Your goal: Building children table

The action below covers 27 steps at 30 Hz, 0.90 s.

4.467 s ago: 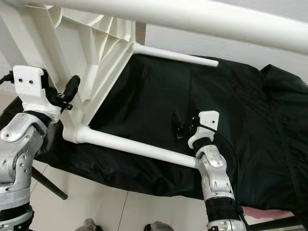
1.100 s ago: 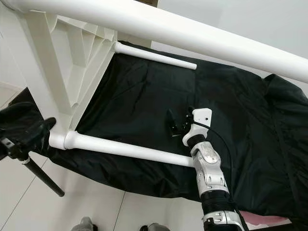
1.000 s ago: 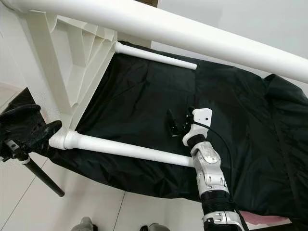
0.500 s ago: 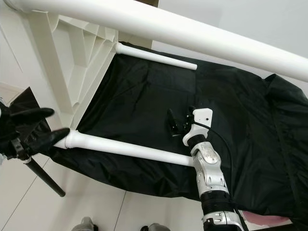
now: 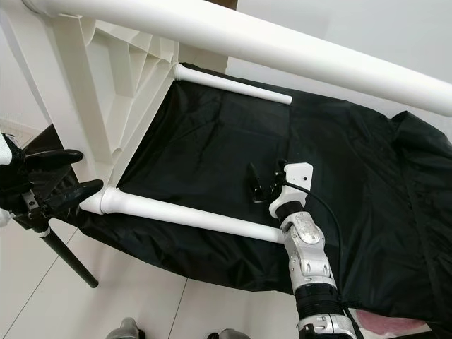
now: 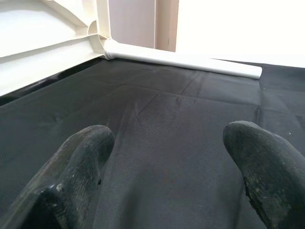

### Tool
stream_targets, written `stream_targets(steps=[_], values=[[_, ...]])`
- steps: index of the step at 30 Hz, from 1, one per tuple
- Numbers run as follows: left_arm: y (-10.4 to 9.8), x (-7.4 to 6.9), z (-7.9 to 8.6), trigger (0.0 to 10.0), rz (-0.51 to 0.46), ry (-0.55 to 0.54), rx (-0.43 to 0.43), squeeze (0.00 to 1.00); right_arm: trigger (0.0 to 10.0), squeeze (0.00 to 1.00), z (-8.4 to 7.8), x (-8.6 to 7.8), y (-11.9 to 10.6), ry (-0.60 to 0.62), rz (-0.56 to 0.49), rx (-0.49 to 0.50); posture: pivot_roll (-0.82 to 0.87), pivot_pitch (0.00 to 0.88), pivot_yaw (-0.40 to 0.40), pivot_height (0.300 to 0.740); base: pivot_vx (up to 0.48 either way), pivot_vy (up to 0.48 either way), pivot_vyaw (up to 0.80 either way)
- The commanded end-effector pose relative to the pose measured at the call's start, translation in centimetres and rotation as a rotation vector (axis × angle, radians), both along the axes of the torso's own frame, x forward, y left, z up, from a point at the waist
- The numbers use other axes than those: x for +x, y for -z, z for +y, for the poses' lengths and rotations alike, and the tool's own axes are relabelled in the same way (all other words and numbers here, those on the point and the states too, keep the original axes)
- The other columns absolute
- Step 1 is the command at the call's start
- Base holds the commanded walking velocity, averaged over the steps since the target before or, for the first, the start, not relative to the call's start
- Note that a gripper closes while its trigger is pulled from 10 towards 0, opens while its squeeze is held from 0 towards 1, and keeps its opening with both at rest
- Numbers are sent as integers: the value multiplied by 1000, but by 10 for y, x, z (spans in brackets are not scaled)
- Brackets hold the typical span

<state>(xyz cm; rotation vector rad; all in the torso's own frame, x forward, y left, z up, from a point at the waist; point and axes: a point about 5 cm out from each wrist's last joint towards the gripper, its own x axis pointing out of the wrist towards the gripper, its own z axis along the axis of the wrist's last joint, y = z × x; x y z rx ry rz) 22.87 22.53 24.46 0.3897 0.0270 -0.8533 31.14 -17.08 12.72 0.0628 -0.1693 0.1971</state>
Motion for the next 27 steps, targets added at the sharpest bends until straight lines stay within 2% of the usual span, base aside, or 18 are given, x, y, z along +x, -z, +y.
stream_targets(steps=[1,4,8,13,16,17,19,20,22,25,27], values=[[0,6,4,10000,-25,-21,21,0,10000,0,-3,1,-2,15,-12,-3,79,51,-99,740,0,0,0],[0,6,4,10000,-25,-21,21,0,10000,0,-3,1,-2,15,-12,-3,79,51,-99,740,0,0,0],[2,14,11,10000,-41,-62,31,0,10000,0,-3,-2,0,16,-6,1,78,58,-93,740,0,0,0],[6,14,8,10000,-35,-56,30,0,10000,0,-1,-3,1,16,-4,5,78,59,-88,740,0,0,0],[16,-1,-5,10000,42,39,-15,0,10000,0,-1,-5,3,18,0,5,79,61,-80,740,0,0,0],[16,-1,-5,10000,42,39,-15,0,10000,0,-1,-5,3,18,0,5,79,61,-80,740,0,0,0],[25,-11,-13,10000,118,102,-66,0,10000,0,-1,-5,4,19,3,4,80,60,-76,740,0,0,0],[25,-11,-13,10000,118,102,-66,0,10000,0,-1,-5,4,19,3,4,80,60,-76,740,0,0,0],[29,-21,-19,10000,172,154,-99,0,10000,0,-1,-5,4,19,3,3,79,63,-75,740,0,0,0],[30,-26,-23,10000,192,178,-128,0,10000,0,-1,-5,4,19,3,4,82,63,-76,740,0,0,0],[34,-33,-33,10000,231,231,-174,0,10000,0,-1,-4,4,18,4,5,84,70,-78,740,0,0,0]])
